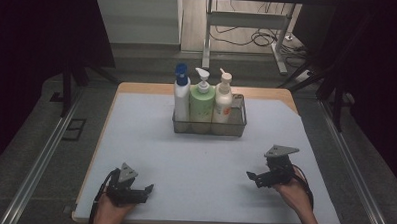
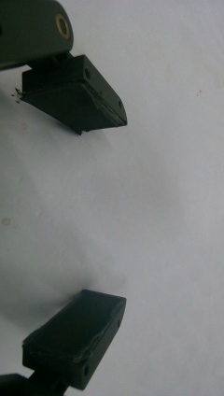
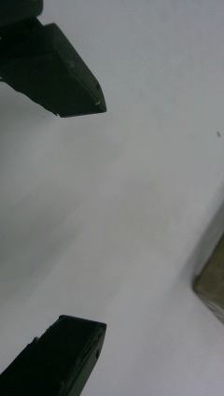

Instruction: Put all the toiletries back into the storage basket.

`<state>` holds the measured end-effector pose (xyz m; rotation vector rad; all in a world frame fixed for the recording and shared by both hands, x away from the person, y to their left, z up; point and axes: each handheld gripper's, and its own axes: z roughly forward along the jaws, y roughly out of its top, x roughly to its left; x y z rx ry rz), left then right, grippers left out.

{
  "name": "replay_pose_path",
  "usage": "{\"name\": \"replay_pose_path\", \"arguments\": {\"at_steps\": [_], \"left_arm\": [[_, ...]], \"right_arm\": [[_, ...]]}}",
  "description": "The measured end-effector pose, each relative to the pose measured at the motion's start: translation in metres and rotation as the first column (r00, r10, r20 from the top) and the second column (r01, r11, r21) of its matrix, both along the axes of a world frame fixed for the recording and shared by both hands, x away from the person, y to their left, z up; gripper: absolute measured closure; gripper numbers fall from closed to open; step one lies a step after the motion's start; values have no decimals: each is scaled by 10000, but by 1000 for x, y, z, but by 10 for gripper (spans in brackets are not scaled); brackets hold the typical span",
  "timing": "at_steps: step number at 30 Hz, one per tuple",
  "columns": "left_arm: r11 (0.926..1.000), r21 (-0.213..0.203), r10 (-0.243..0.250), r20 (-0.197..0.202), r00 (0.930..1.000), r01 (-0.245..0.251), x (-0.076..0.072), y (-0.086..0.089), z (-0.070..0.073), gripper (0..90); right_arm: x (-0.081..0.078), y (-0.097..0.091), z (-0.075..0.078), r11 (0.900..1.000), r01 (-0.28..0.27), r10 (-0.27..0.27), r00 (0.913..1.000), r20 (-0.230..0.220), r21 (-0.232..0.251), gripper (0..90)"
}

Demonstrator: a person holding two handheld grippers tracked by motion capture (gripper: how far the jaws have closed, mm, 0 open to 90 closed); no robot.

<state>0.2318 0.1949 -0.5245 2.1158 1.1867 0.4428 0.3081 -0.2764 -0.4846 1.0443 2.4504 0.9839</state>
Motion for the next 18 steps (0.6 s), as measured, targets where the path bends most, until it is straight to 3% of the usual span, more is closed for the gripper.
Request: {"name": "replay_pose_path", "arguments": {"at_steps": [10, 12, 18], "left_arm": [[10000, 37, -45, 33, 10000, 45, 0, 0, 0, 131], [10000, 38, -43, 38, 10000, 43, 0, 0, 0, 131], [10000, 63, -28, 6, 10000, 28, 0, -1, 0, 128]], "right_arm": [[-10, -3, -32, 9990, -63, 50, 9995, -300, -433, 0], [-12, -5, -36, 10000, 78, -79, 9997, -225, -62, 0], [-13, -6, -37, 10000, 75, -76, 9999, -134, -31, 0]]}}
